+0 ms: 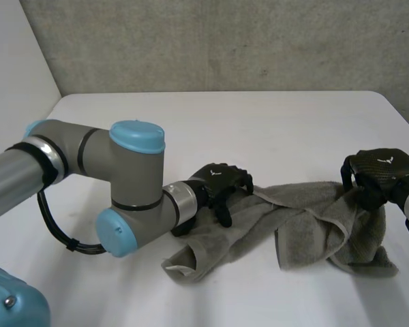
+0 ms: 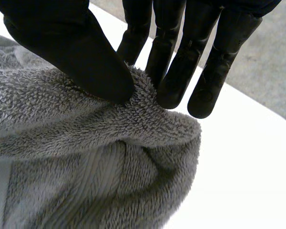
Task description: Fold the towel.
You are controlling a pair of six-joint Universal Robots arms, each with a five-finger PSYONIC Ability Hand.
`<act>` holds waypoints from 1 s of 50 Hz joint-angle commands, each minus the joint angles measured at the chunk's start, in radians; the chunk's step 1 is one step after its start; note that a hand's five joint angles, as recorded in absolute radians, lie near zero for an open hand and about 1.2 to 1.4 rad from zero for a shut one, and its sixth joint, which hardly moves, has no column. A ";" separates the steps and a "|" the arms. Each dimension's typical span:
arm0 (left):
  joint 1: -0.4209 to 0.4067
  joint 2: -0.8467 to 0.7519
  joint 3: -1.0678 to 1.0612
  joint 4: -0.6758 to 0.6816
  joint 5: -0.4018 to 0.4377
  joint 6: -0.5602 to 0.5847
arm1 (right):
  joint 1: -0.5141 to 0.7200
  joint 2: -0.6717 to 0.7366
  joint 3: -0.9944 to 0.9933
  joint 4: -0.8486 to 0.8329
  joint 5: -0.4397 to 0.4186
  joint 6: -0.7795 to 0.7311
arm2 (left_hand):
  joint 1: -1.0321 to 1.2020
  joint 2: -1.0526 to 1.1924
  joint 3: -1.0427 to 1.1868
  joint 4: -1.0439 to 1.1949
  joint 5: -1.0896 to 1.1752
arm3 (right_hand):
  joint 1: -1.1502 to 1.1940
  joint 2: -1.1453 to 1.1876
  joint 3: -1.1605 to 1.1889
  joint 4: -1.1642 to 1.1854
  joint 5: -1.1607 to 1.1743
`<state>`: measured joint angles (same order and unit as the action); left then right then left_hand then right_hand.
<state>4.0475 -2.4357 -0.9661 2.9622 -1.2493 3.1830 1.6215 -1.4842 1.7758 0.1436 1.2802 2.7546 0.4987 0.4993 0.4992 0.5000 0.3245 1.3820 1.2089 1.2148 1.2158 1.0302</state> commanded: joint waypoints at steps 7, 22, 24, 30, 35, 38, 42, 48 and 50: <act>0.001 -0.057 0.032 0.008 -0.108 0.064 | -0.057 0.005 -0.006 -0.007 0.001 -0.010 | 0.112 0.111 0.111 0.110 0.111 | 0.014 0.187 0.182 0.180 0.192; 0.001 -0.028 0.040 0.005 -0.137 0.060 | -0.074 0.024 -0.004 -0.030 0.014 -0.055 | 0.041 0.040 0.040 0.039 0.040 | 0.014 0.187 0.182 0.180 0.192; 0.001 -0.017 0.036 0.003 -0.137 0.058 | -0.080 0.032 -0.003 -0.030 0.016 -0.064 | 0.044 0.043 0.043 0.042 0.043 | 0.014 0.187 0.182 0.180 0.192; 0.001 0.027 0.030 0.005 -0.136 0.057 | -0.084 0.048 0.002 -0.030 0.022 -0.073 | 0.049 0.049 0.049 0.048 0.049 | 0.014 0.187 0.182 0.180 0.192; 0.001 0.040 0.052 0.014 -0.133 0.057 | -0.089 0.047 0.002 -0.030 0.021 -0.073 | 0.041 0.040 0.040 0.039 0.040 | 0.014 0.187 0.182 0.180 0.192; 0.001 0.023 0.087 0.035 -0.131 0.060 | -0.097 0.042 0.002 -0.030 0.021 -0.073 | 0.003 0.002 0.002 0.001 0.002 | 0.014 0.187 0.182 0.180 0.192; 0.001 -0.063 0.156 0.038 -0.125 0.064 | -0.111 0.042 0.001 -0.030 0.019 -0.073 | 0.003 0.002 0.002 0.001 0.002 | 0.014 0.187 0.182 0.180 0.192; -0.005 -0.187 0.306 0.031 -0.122 0.067 | -0.118 0.041 0.001 -0.030 0.019 -0.073 | 0.003 0.002 0.002 0.001 0.002 | 0.014 0.187 0.182 0.180 0.192; -0.008 -0.213 0.346 0.031 -0.122 0.067 | -0.118 0.041 0.002 -0.030 0.018 -0.073 | 0.005 0.005 0.005 0.004 0.005 | 0.014 0.187 0.182 0.180 0.192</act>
<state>4.0473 -2.5310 -0.7679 2.9994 -1.3732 3.2482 1.5073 -1.4431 1.7764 0.1135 1.2988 2.6814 0.4478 0.4468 0.4468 0.4449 0.2705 1.3877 1.2131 1.2148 1.2159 1.0312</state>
